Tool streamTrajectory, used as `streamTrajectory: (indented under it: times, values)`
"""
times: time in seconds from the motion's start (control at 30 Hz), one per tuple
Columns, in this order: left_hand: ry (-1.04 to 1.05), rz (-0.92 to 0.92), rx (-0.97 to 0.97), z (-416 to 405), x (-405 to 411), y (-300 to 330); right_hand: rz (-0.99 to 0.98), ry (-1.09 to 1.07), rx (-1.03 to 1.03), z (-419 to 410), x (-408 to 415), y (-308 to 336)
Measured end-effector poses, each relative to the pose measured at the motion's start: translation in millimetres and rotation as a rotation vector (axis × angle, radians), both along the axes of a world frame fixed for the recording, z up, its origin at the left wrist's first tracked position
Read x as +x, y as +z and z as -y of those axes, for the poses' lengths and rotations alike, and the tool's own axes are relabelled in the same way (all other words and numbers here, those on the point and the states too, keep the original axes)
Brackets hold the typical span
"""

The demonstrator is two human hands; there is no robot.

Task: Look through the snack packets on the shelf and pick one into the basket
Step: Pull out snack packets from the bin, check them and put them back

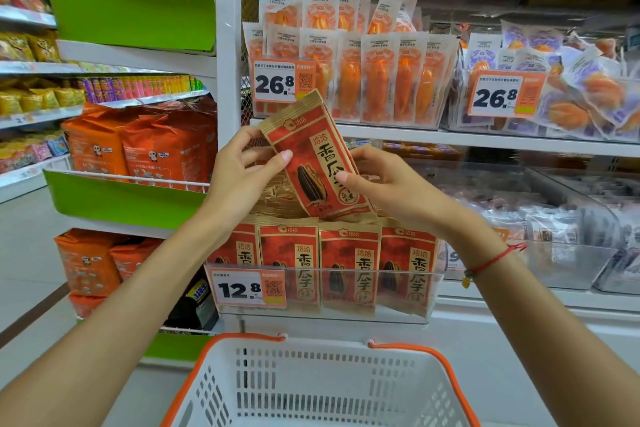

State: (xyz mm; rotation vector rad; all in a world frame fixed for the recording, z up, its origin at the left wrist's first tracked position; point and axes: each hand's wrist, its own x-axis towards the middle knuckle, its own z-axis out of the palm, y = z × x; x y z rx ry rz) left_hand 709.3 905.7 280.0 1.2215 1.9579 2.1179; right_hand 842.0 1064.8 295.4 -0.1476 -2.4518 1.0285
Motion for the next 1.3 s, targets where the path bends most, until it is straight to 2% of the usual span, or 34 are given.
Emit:
streamTrajectory:
  times: [0.2,0.37,0.57,0.67,0.83,0.97,1.17,1.3]
  values:
    - [0.045,-0.043,-0.056,-8,1,2,-0.003,-0.021,0.033,-6,-1,-10]
    - [0.059,-0.132,-0.107,-14,8,4,0.009,-0.115,0.190,-18,5,-7]
    - [-0.014,-0.297,-0.386,-19,13,-4,-0.176,-0.106,0.136,-19,9,0]
    - [0.021,-0.360,-0.460,-20,14,-7,-0.131,-0.112,0.160,-17,11,1]
    - [0.138,-0.458,-0.605,-20,16,-7,0.001,-0.195,0.331,-16,9,0]
    - [0.143,-0.479,-0.697,-21,14,-8,0.044,-0.245,0.394,-17,6,-2]
    - [0.163,-0.550,-0.717,-27,13,-14,0.096,-0.212,0.392,-22,9,-3]
    - [0.179,-0.502,-0.599,-27,15,-11,0.141,-0.120,0.339,-30,28,18]
